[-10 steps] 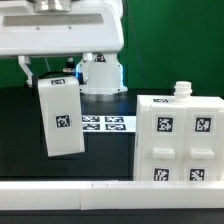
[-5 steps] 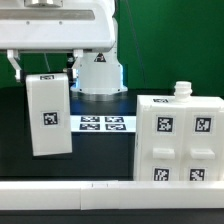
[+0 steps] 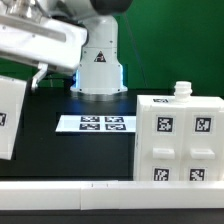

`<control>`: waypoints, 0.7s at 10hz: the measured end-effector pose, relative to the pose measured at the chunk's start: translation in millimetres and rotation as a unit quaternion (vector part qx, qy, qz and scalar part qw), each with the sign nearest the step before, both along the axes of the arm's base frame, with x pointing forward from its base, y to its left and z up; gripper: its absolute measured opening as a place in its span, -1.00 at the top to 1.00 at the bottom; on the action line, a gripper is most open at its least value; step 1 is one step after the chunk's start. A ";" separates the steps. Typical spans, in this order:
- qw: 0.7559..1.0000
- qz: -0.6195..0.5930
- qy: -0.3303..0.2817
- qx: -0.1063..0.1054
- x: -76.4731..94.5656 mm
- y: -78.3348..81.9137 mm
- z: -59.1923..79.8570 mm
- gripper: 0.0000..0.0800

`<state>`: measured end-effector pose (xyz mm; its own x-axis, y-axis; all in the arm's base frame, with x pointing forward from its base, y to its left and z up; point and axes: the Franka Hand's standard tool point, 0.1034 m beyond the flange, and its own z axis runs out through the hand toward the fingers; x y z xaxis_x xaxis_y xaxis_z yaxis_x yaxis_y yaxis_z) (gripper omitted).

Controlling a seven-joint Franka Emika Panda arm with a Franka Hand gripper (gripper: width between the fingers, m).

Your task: Assemble cabinet

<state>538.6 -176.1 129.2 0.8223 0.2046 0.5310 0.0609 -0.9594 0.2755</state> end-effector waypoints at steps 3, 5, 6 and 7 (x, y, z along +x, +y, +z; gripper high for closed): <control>0.997 0.046 0.015 0.058 2.7 32.8 -12.0 -0.41; 0.997 0.049 0.013 0.066 7.4 48.5 -7.2 -0.41; 0.996 0.050 0.013 0.068 8.3 53.4 -7.3 -0.41; 0.996 0.050 0.014 0.070 8.0 55.0 -9.4 -0.41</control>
Offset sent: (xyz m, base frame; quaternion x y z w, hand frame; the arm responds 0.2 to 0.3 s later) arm 0.0045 0.0356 0.0055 0.0209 -0.0100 0.0317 0.9992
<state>546.6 -121.1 119.8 0.8158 0.2118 0.5382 0.1643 -0.9771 0.1355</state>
